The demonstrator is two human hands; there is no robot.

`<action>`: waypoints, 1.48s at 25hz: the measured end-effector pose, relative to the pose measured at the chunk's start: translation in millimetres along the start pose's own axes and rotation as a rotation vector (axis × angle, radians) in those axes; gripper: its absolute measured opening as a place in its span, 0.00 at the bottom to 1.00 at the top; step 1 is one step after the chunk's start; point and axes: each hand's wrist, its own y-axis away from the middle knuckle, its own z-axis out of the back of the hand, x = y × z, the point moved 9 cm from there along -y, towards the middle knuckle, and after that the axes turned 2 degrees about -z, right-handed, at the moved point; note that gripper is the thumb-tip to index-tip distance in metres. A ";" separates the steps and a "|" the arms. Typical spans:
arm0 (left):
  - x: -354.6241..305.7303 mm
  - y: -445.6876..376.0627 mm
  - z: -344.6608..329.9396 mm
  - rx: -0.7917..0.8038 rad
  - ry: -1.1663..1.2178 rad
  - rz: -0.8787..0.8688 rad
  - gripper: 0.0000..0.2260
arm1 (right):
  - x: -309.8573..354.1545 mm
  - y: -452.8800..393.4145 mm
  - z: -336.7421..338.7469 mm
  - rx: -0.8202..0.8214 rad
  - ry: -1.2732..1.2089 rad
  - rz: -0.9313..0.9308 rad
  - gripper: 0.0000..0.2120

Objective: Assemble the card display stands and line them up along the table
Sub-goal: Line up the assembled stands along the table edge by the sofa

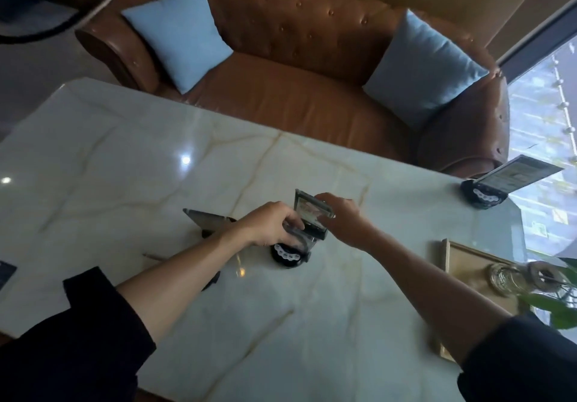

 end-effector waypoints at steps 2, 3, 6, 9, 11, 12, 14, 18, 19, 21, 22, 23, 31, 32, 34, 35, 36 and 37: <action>3.7 -3.8 -1.9 -0.051 -0.045 -0.003 0.12 | -1.6 -3.6 -1.7 -0.027 0.051 -0.022 0.16; 5.3 -5.5 -2.0 -0.069 -0.050 0.000 0.11 | -2.7 -5.7 0.3 -0.047 0.074 -0.042 0.15; 5.2 -12.7 5.6 -0.120 -0.044 -0.009 0.09 | -3.8 -10.2 15.2 -0.097 0.169 -0.046 0.14; -4.6 -24.2 22.1 -0.178 -0.039 -0.042 0.08 | -23.4 -13.9 37.7 -0.123 0.159 -0.058 0.14; -12.8 -41.0 31.4 -0.202 -0.033 -0.049 0.07 | -47.6 -15.2 59.6 -0.150 0.135 -0.099 0.13; -18.5 -50.6 34.9 -0.212 -0.038 -0.048 0.07 | -59.9 -15.3 72.8 -0.175 0.131 -0.123 0.13; -34.6 -72.7 40.8 -0.244 -0.048 -0.061 0.07 | -84.7 -14.7 102.1 -0.226 0.150 -0.156 0.13; -81.1 -122.3 46.7 -0.281 -0.074 -0.113 0.04 | -136.6 -13.1 166.0 -0.335 0.158 -0.209 0.11; -93.9 -134.5 47.6 -0.296 -0.073 -0.130 0.05 | -150.0 -13.1 181.1 -0.369 0.154 -0.224 0.11; -119.4 -162.3 49.1 -0.339 -0.054 -0.148 0.06 | -176.8 -14.1 211.0 -0.439 0.155 -0.253 0.11; -131.0 -175.0 49.4 -0.356 -0.040 -0.152 0.06 | -188.5 -15.2 223.2 -0.468 0.161 -0.269 0.12; -142.9 -188.1 49.0 -0.366 -0.027 -0.165 0.07 | -199.7 -16.8 234.2 -0.491 0.169 -0.286 0.12; -200.5 -276.8 35.0 -0.375 -0.018 -0.271 0.07 | -264.1 -46.9 272.0 -0.537 0.169 -0.289 0.13; -202.1 -282.7 32.0 -0.366 -0.018 -0.278 0.07 | -269.3 -51.0 269.8 -0.524 0.176 -0.277 0.13; -202.2 -291.1 29.4 -0.363 -0.014 -0.283 0.06 | -277.6 -58.1 264.4 -0.491 0.177 -0.260 0.12; -201.4 -294.4 29.9 -0.369 -0.011 -0.281 0.06 | -281.5 -61.5 261.5 -0.476 0.169 -0.246 0.11; -200.8 -297.1 30.3 -0.374 -0.010 -0.280 0.07 | -285.0 -63.4 259.5 -0.467 0.156 -0.237 0.11; -200.6 -299.6 29.9 -0.375 -0.008 -0.279 0.07 | -288.5 -64.2 258.7 -0.465 0.140 -0.234 0.11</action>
